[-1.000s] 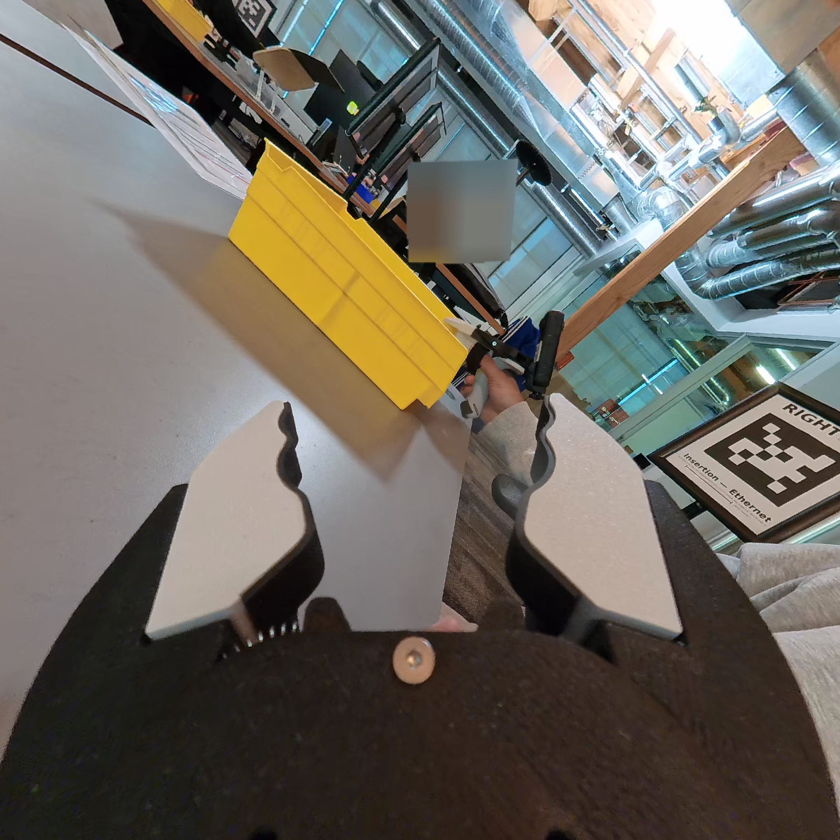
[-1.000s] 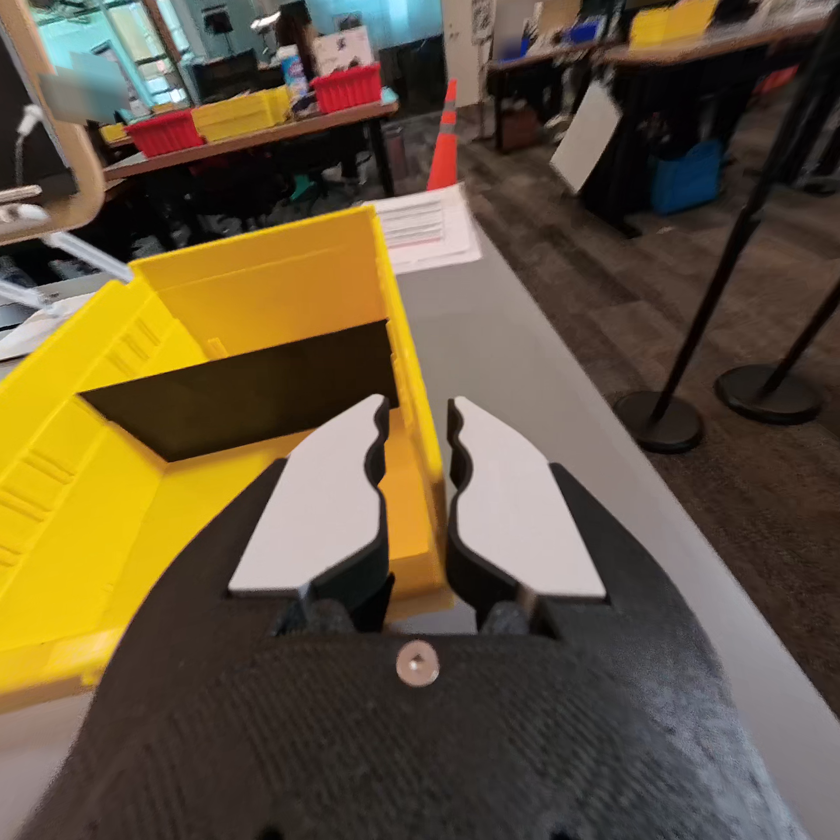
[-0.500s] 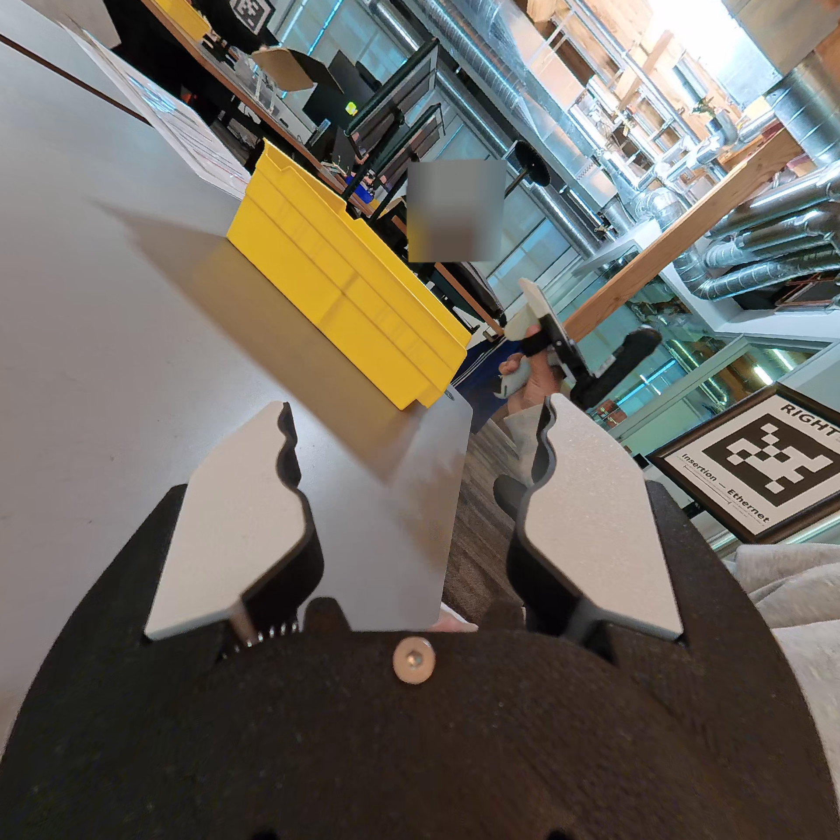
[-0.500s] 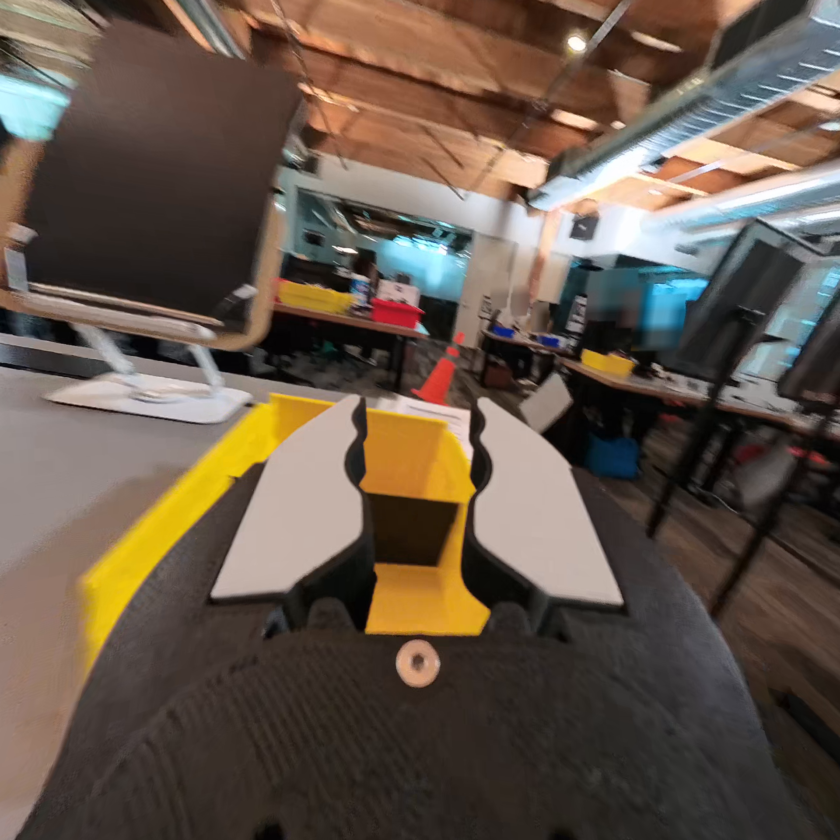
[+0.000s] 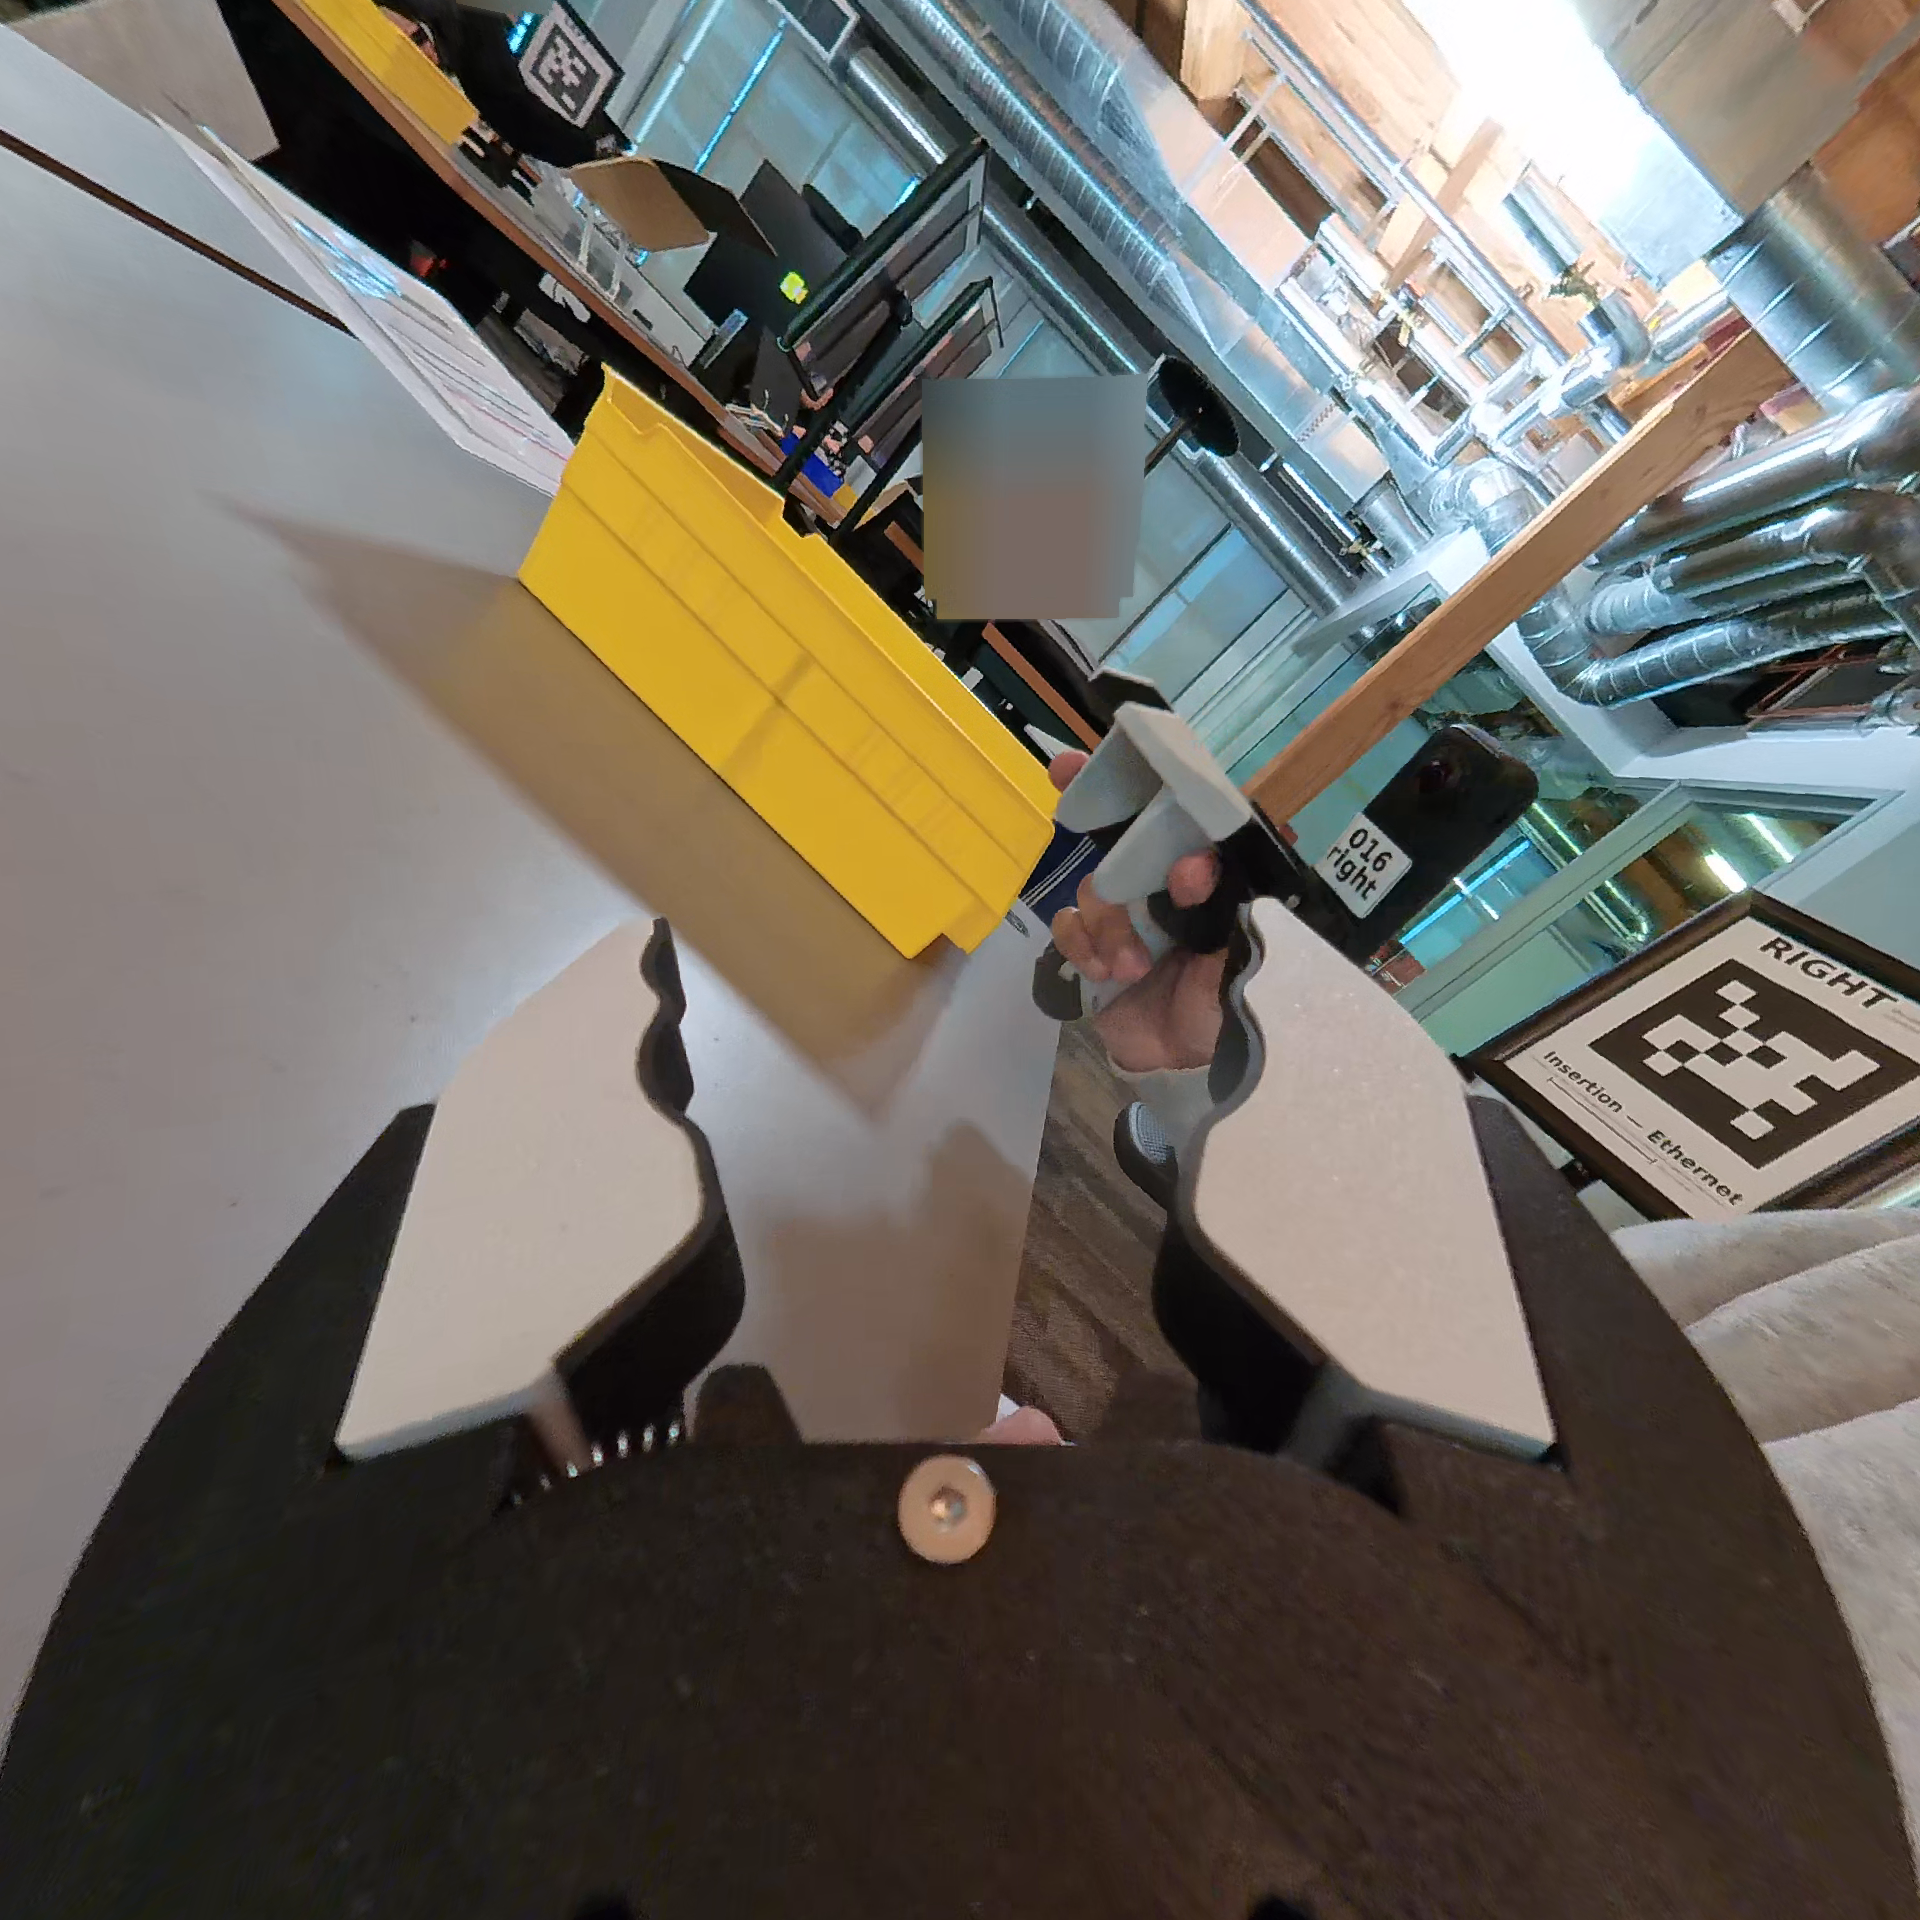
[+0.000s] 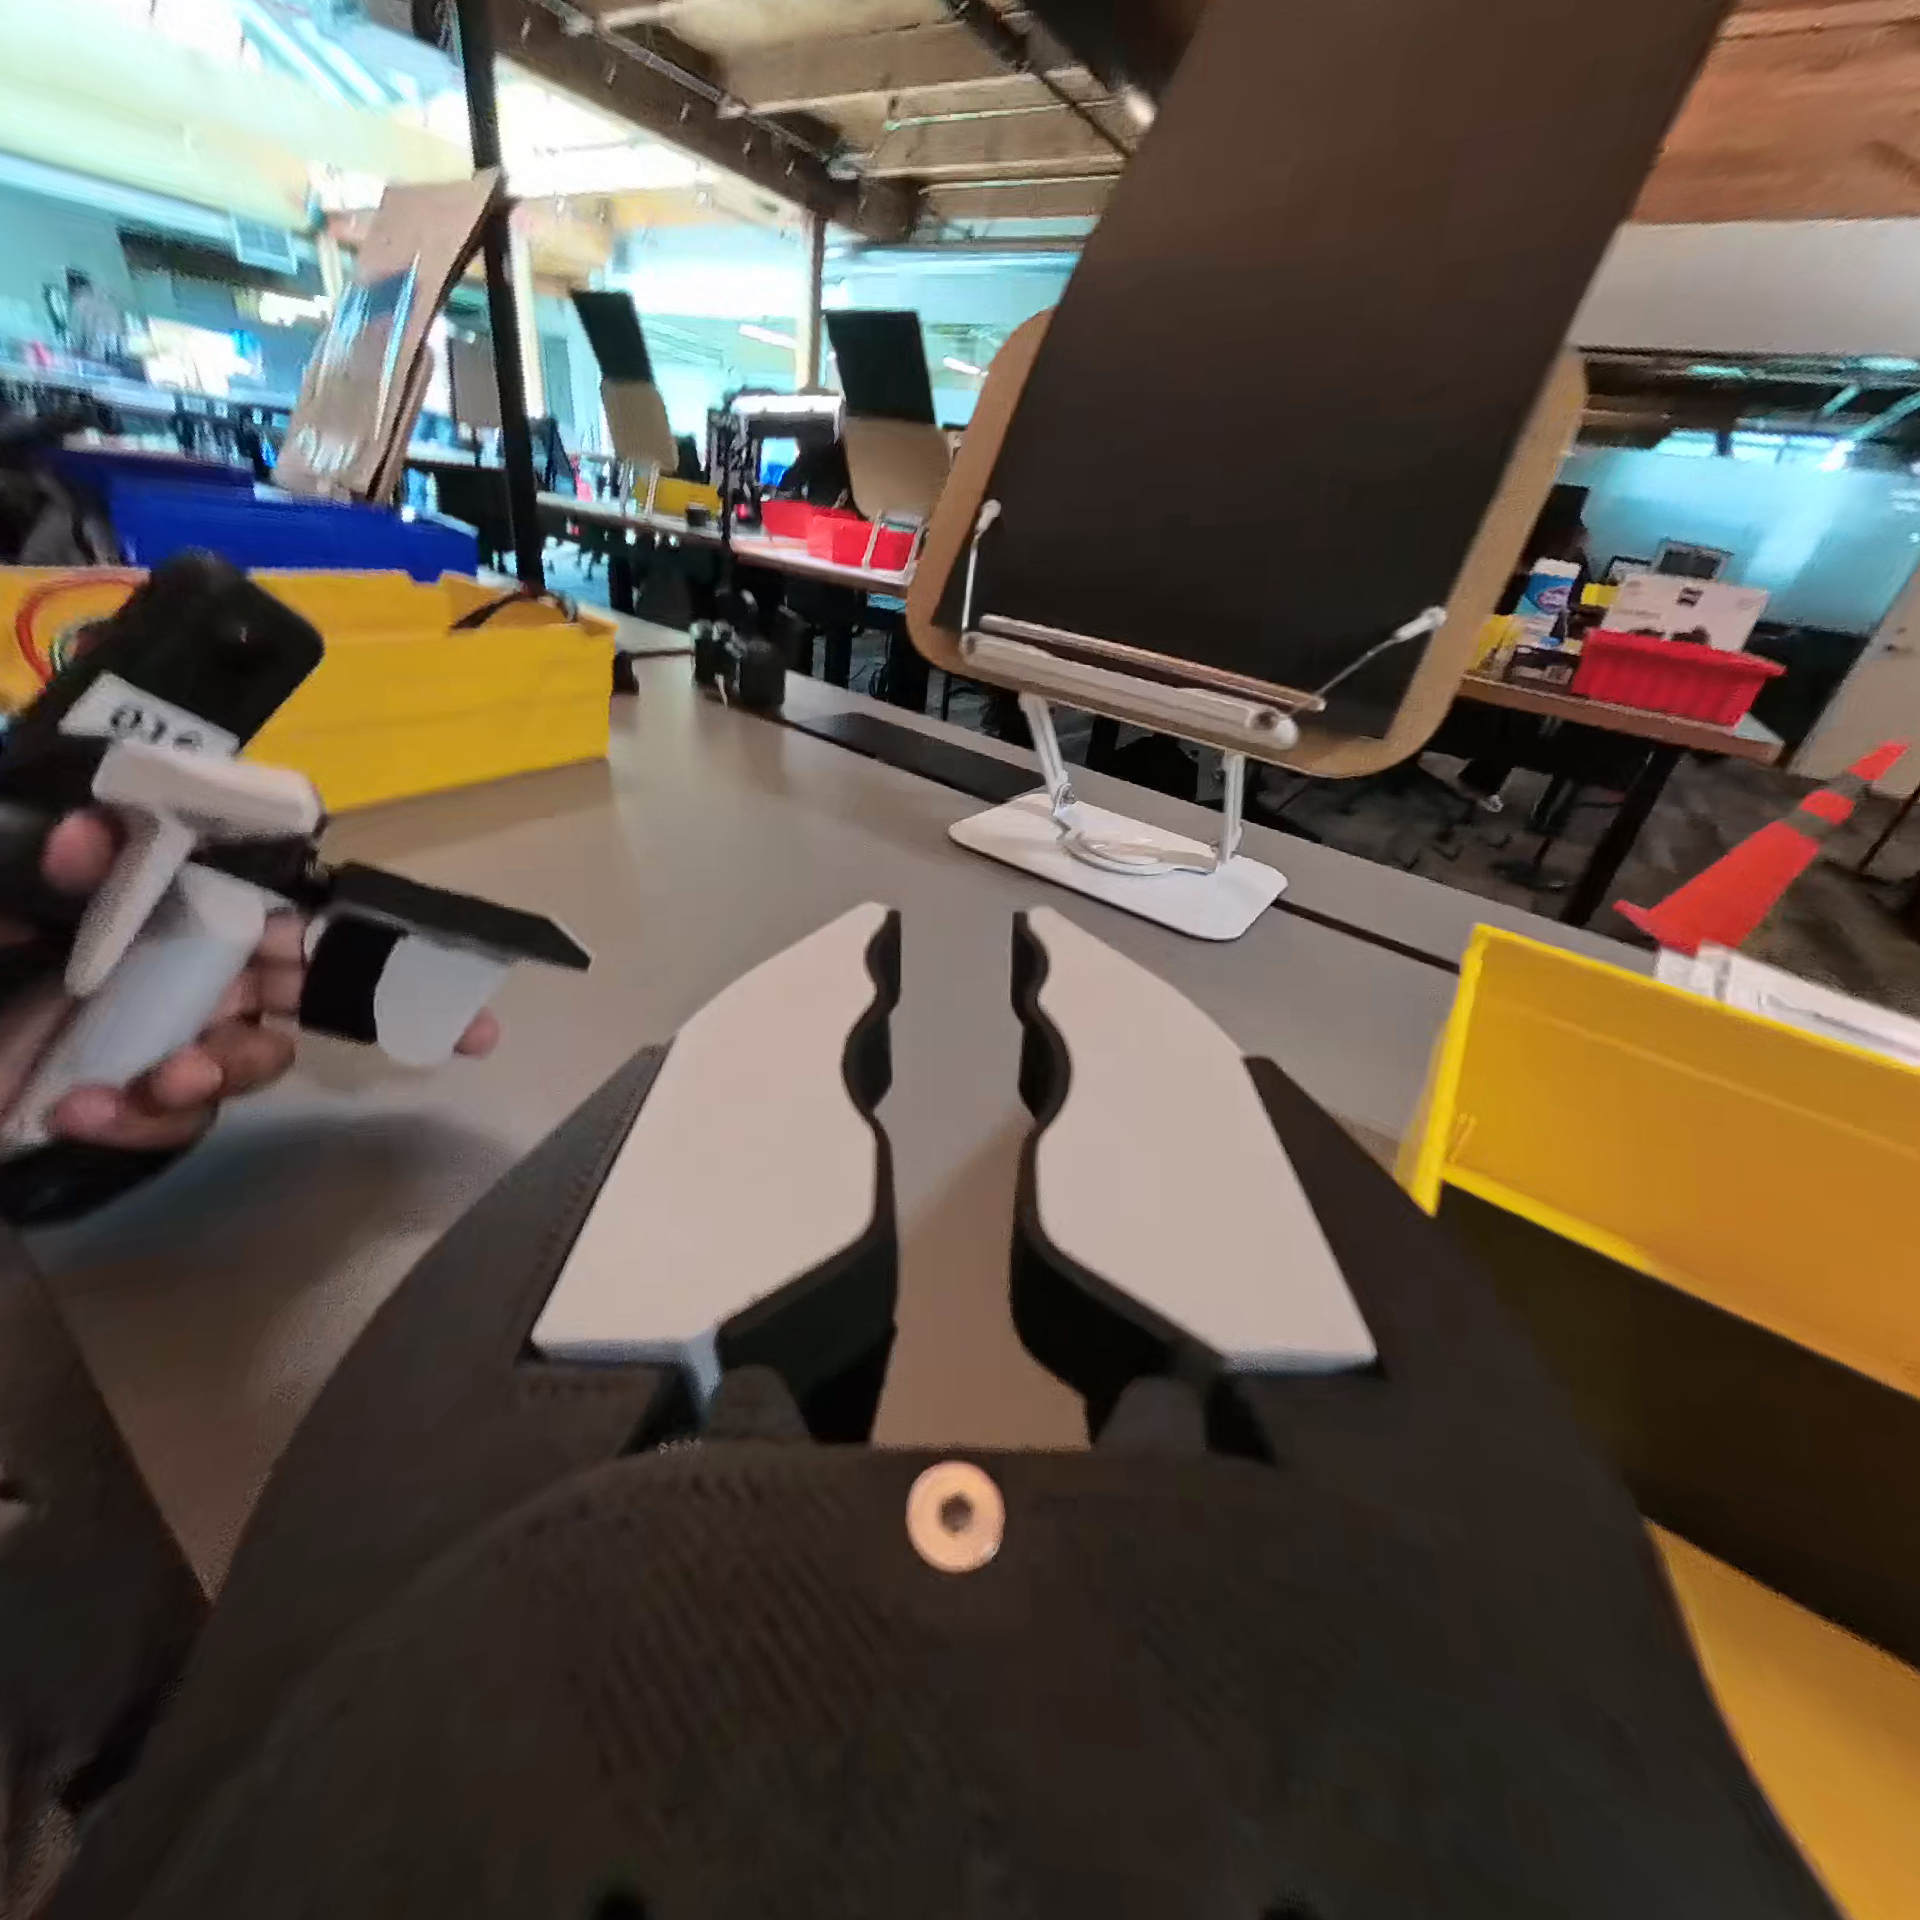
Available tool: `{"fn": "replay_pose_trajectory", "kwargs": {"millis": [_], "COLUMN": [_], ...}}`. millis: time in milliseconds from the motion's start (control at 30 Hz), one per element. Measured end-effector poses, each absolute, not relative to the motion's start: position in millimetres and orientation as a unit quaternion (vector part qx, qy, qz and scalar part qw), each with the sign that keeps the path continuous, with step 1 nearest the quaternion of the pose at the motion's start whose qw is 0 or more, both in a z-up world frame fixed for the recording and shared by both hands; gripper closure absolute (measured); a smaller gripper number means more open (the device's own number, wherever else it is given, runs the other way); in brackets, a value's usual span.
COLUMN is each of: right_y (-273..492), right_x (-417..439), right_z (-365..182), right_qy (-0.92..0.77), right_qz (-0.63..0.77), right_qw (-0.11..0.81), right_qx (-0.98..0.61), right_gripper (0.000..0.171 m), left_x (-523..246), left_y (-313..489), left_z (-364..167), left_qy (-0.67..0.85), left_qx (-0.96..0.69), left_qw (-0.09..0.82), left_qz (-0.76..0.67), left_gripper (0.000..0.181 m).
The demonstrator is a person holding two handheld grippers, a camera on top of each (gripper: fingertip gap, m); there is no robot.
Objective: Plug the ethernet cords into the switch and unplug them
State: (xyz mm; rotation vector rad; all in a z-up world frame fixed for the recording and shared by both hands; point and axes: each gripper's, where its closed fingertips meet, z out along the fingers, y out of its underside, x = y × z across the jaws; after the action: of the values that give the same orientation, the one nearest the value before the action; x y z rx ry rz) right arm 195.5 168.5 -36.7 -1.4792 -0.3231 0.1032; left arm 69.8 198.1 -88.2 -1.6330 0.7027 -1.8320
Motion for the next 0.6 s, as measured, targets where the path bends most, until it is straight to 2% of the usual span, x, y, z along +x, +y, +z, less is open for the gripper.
{"fn": "replay_pose_trajectory", "kwargs": {"millis": [100, 133, 167, 233, 267, 333, 400, 533, 600], "right_y": [168.1, 167.4, 166.3, 164.7, 164.0, 163.1, 163.5, 166.8, 169.0], "right_x": [186.8, 186.6, 186.8, 192.8, 197.5, 205.2, 209.8, 207.9, 204.3], "right_z": [-35.6, -37.0, -38.8, -41.0, -40.8, -39.0, -38.5, -42.3, -44.0], "right_qy": [-0.151, -0.149, -0.151, -0.149, -0.144, -0.129, -0.111, -0.103, -0.114], "right_qz": [0.076, 0.094, 0.110, 0.121, 0.121, 0.132, 0.157, 0.186, 0.180], "right_qw": [0.733, 0.728, 0.722, 0.718, 0.721, 0.728, 0.730, 0.719, 0.717], "right_qx": [-0.659, -0.662, -0.666, -0.669, -0.667, -0.660, -0.656, -0.661, -0.664], "right_gripper": [0.139, 0.147, 0.158, 0.158, 0.156, 0.149, 0.145, 0.142, 0.143], "left_x": [65.2, 61.1, 54.1, 27.4, 8.1, -41.6, -97.4, -189.5, -219.7], "left_y": [203.5, 207.1, 212.5, 232.0, 246.8, 280.5, 309.0, 358.5, 386.9], "left_z": [-83.0, -79.2, -72.7, -49.2, -35.4, -4.6, 25.3, 46.4, 43.9], "left_qy": [0.268, 0.271, 0.275, 0.289, 0.294, 0.283, 0.256, 0.223, 0.256], "left_qx": [-0.608, -0.605, -0.599, -0.577, -0.568, -0.556, -0.551, -0.614, -0.641], "left_qw": [0.312, 0.326, 0.349, 0.440, 0.501, 0.612, 0.680, 0.686, 0.681], "left_qz": [-0.679, -0.674, -0.666, -0.624, -0.584, -0.486, -0.410, -0.320, -0.244], "left_gripper": [0.088, 0.093, 0.105, 0.133, 0.137, 0.142, 0.147, 0.135, 0.135]}}
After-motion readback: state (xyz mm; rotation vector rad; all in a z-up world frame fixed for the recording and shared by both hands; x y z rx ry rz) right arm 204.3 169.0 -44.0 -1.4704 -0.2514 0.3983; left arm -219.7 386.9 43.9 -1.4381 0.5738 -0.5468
